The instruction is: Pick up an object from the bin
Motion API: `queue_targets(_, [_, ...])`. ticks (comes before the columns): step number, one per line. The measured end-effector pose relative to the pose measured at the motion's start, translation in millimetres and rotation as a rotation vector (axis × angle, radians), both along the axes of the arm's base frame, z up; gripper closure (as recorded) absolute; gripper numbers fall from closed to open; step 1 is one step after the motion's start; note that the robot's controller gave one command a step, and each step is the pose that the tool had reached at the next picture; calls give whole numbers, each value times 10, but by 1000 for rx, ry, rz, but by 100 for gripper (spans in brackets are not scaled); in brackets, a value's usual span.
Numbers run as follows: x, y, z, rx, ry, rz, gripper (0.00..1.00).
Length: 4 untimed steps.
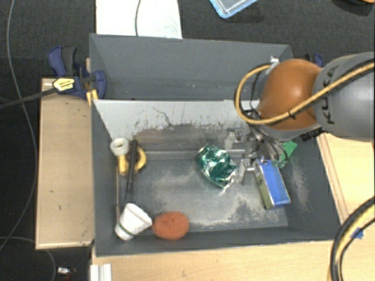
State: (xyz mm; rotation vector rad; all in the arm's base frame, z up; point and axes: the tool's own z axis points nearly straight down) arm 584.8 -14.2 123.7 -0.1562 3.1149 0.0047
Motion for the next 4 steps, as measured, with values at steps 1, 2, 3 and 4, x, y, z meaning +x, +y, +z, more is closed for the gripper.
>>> queue_targets(1, [43,97,-35,-4,-2,154,0])
queue_targets(2, [-48,348,-445,-7,-18,157,0])
queue_targets(3, [-15,403,-493,-1,-11,7,0])
queue_targets(4, [49,909,-340,1,-12,105,100])
